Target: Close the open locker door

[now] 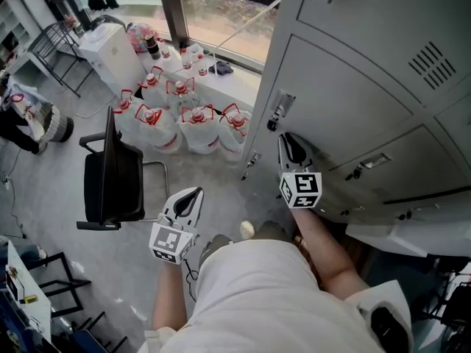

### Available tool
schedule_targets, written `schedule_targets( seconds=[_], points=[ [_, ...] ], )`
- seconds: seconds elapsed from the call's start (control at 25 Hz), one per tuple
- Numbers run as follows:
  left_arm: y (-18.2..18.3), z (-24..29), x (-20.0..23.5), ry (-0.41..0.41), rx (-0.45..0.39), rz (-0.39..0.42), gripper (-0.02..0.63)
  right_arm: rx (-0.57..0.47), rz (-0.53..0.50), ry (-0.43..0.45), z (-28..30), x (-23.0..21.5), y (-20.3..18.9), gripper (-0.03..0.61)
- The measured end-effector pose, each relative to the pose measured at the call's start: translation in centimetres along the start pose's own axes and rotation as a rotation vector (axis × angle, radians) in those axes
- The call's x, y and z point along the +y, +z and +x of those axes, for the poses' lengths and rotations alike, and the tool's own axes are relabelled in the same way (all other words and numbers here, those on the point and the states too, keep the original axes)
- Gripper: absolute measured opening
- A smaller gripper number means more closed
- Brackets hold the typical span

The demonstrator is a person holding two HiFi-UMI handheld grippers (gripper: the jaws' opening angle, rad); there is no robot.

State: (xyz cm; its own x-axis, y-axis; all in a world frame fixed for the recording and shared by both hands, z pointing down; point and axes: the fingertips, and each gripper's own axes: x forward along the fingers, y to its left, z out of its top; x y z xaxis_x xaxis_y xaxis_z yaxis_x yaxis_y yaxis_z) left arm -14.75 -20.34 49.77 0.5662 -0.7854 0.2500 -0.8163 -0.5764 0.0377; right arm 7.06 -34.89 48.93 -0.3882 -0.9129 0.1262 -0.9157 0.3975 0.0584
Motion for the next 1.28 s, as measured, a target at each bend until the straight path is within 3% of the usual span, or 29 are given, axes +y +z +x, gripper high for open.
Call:
schedule_targets(
  seconds=[0.48, 1.28],
  points=[
    [0.6, 0.8, -2.2, -0.107, -0.009, 0.043, 0.003, -0.003, -0.016, 0.117, -5.6, 4.5, -0.5, 0.021],
    [1.8, 3.8, -10.1, -0.393, -0.013, 0.190, 0.003, 0.061, -0.079, 0.048, -17.9, 6.7, -2.0, 0.012]
  ],
)
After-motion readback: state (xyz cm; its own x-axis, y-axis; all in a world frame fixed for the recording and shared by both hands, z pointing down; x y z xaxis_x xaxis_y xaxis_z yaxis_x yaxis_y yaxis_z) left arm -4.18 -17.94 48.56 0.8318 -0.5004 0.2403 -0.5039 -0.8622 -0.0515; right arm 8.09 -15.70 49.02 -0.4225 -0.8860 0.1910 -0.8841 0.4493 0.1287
